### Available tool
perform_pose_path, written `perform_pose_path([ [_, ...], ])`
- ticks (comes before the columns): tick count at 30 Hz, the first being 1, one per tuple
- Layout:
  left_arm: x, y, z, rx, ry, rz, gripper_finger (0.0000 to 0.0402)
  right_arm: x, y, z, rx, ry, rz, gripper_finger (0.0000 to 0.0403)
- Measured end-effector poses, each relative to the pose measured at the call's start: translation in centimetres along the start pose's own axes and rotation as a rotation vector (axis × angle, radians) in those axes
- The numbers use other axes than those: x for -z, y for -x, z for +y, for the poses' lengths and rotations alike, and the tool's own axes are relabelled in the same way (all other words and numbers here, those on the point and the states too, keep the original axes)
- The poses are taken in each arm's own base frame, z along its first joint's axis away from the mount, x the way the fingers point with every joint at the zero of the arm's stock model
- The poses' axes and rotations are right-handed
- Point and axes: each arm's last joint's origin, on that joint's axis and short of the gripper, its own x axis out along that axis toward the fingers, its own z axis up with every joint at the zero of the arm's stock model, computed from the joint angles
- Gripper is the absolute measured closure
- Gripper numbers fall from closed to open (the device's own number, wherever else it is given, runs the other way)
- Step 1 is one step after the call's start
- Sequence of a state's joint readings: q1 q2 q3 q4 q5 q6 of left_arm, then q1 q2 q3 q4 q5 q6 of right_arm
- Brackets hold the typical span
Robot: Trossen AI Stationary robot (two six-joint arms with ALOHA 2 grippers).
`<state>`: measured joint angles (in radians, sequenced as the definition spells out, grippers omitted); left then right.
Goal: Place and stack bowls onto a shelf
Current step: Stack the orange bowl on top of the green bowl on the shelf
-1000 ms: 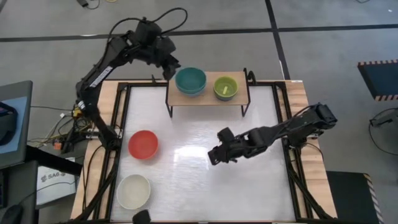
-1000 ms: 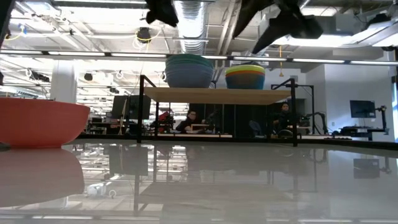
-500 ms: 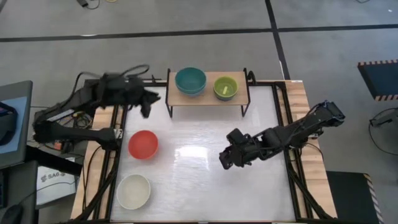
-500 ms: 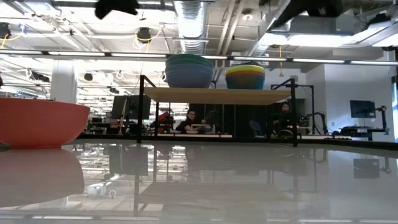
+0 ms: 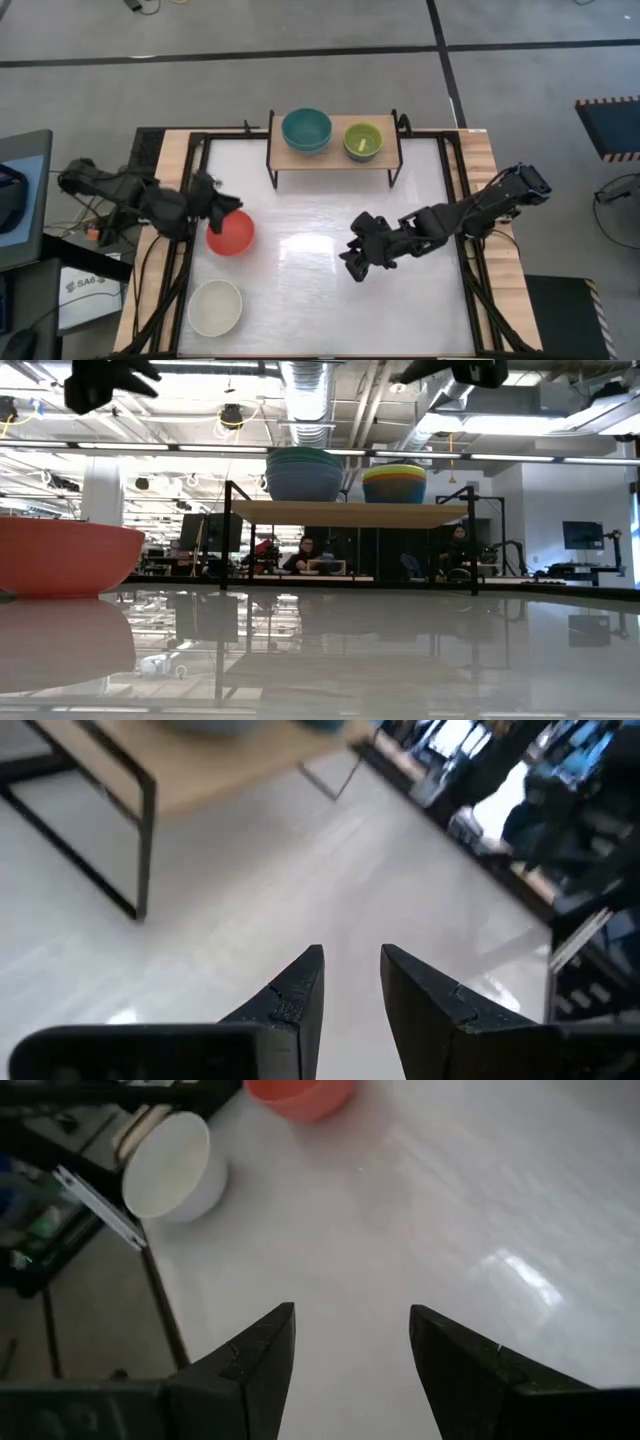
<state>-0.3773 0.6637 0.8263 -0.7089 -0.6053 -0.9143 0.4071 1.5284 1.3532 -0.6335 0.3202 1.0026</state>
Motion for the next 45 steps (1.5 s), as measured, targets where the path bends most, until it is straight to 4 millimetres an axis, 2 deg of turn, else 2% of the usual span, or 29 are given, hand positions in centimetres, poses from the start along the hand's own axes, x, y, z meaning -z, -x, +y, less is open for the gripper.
perform_pose_path([
  [6,3.3,-1.6,0.7,-0.151,0.018,0.176,0.0315,1.0,-0.3,0.4,0.005,0.060,0.026,0.0179],
  [10,4.5,-2.0,1.5,-0.250,-0.016,0.276,0.0315,2.0,-2.0,0.3,0.047,0.088,0.079,0.0179],
  [16,5.7,-2.4,4.3,-0.514,-0.032,0.316,0.0315,3.2,-4.8,0.3,0.084,0.010,0.162,0.0179],
  [20,6.3,-3.5,5.5,-0.534,-0.033,0.388,0.0315,3.5,-5.7,0.2,0.094,-0.037,0.180,0.0179],
  [25,7.0,-4.8,6.8,-0.517,-0.064,0.529,0.0315,2.2,-6.2,-0.4,0.091,-0.079,0.171,0.0179],
  [31,6.2,-5.2,7.8,-0.537,-0.098,0.546,0.0297,0.8,-5.5,-1.0,0.084,-0.120,0.145,0.0179],
  [40,5.1,-6.0,9.2,-0.536,-0.149,0.620,0.0217,-0.4,-5.9,-1.7,0.096,-0.185,0.106,0.0179],
  [45,4.7,-6.5,9.9,-0.538,-0.164,0.651,0.0206,-0.6,-6.0,-1.8,0.099,-0.204,0.101,0.0179],
])
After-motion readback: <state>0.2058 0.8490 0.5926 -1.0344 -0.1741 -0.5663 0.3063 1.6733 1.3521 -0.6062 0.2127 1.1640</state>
